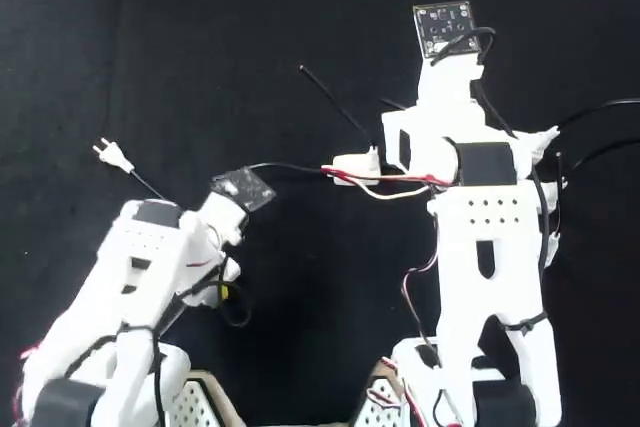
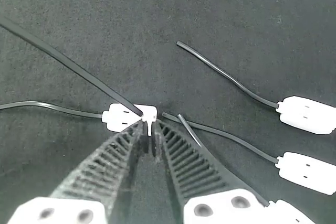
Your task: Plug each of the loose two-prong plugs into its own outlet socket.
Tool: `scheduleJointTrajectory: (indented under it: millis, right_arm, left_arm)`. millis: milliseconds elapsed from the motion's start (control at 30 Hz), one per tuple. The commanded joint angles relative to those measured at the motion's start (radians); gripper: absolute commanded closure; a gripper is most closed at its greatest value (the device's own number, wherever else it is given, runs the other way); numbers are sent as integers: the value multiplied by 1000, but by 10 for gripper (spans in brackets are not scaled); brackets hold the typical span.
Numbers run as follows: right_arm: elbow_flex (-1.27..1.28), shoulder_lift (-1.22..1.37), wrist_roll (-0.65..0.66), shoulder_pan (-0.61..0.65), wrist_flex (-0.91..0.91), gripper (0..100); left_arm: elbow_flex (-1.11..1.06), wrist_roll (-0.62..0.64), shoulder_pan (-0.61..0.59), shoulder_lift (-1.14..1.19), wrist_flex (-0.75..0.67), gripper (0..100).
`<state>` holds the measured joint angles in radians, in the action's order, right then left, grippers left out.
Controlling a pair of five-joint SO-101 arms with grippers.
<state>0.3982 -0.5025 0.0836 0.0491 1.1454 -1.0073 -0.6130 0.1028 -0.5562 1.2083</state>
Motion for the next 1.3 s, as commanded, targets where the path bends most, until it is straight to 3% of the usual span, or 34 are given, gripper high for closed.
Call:
scheduleJointTrajectory:
  millis: [0, 200, 433, 733, 1000, 1267]
  right_arm:
    - [-7, -25, -9, 14, -17, 980]
    - [-8, -25, -9, 14, -17, 980]
    - [-8, -25, -9, 14, -12, 980]
    - [-8, -25, -9, 14, -11, 980]
    - [-8, -27, -9, 14, -11, 980]
    - [-8, -27, -8, 14, -11, 980]
  left_arm:
    - [90, 40, -2, -157, 129, 745]
    - [45, 46, 27, -269, 222, 741]
    - [-68, 71, 119, -261, 63, 743]
    - [-111, 72, 108, -249, 17, 744]
    - [-64, 77, 99, 21, -68, 744]
    - [30, 69, -1, 241, -132, 747]
